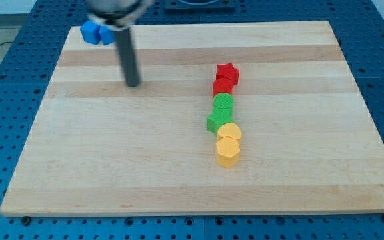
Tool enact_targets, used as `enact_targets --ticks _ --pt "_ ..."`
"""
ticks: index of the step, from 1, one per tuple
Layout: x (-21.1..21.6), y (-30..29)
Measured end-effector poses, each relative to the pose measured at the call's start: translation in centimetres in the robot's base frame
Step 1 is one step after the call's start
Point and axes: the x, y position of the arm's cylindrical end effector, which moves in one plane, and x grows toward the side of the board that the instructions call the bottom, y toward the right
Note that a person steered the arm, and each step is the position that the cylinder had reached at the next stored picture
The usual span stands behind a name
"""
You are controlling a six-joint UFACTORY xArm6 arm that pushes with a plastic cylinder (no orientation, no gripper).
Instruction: Separate the blue triangle and blue cube
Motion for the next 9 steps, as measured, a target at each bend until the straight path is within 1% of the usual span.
enact_targets --ticks 1,2,3,4,5,6,7,8,9 --pt "-3.5 -10.1" --pt "-5.5 -12.7" --pt "-5.8 -12.8" --pt "-8.1 -12.8" --pt "-13.4 -12.8" --pt "-17.5 -12.8" --pt "-18.0 -11.1" --pt "-16.5 -6.5" --pt "-12.8 -0.6"
